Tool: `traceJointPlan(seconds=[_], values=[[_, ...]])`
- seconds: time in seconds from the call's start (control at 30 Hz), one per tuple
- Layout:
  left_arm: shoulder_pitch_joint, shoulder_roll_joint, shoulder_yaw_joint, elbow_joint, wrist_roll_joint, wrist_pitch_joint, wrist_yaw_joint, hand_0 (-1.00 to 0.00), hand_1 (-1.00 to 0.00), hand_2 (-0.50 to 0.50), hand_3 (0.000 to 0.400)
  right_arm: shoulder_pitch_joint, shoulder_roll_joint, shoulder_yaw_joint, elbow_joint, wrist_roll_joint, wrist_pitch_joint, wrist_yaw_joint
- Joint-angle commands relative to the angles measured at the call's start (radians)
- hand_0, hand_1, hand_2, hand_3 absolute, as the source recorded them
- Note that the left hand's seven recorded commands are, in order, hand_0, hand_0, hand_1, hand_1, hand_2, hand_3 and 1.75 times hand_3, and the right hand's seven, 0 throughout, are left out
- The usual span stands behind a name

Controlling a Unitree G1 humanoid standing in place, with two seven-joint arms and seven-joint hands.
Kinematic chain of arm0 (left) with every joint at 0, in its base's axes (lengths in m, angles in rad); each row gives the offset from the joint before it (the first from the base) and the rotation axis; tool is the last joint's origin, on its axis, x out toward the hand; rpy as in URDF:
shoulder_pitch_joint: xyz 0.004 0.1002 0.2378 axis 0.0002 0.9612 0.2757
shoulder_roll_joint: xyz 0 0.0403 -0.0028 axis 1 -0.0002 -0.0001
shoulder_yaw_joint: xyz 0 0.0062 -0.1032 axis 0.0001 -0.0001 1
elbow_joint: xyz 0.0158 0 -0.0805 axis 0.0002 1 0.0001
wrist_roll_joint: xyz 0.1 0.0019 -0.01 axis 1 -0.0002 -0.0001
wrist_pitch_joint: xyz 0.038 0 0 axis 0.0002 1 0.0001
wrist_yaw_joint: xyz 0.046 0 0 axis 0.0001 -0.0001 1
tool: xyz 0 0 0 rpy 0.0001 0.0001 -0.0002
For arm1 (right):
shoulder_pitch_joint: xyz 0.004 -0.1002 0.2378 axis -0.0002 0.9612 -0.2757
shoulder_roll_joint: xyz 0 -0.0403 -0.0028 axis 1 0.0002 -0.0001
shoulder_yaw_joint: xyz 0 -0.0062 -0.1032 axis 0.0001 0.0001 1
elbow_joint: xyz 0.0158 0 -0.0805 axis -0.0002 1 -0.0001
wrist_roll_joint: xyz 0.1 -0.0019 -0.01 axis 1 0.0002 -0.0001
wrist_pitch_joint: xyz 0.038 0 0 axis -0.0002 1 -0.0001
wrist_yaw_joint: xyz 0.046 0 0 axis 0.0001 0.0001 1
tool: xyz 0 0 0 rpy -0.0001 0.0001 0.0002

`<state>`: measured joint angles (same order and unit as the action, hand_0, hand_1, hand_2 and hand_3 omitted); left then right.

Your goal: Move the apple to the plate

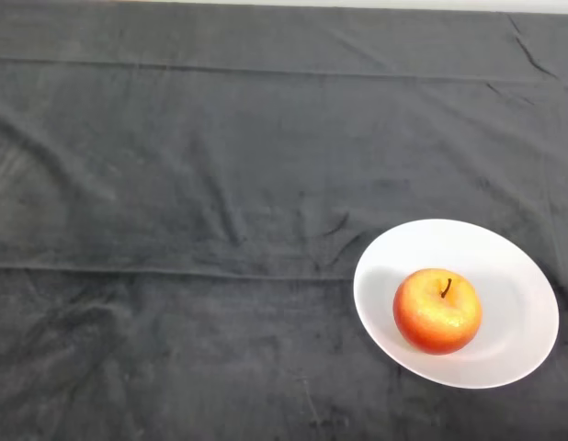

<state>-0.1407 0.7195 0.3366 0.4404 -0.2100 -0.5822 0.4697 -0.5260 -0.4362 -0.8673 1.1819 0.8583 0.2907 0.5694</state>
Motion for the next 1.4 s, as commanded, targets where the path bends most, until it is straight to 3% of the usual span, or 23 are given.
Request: traceJointPlan(seconds=[0.03,1.4], values=[[-0.032,-0.025,0.053,0.04,0.015,0.003,-0.009,0.0,0.0,0.0,0.0,-0.005,-0.014,-0.0144,-0.001,0.0113,0.009,-0.0036],[-0.049,-0.085,0.127,0.003,0.074,0.036,-0.071,0.0,0.0,0.0,0.0,-0.002,-0.013,-0.014,-0.004,0.0118,0.01,-0.0044]])
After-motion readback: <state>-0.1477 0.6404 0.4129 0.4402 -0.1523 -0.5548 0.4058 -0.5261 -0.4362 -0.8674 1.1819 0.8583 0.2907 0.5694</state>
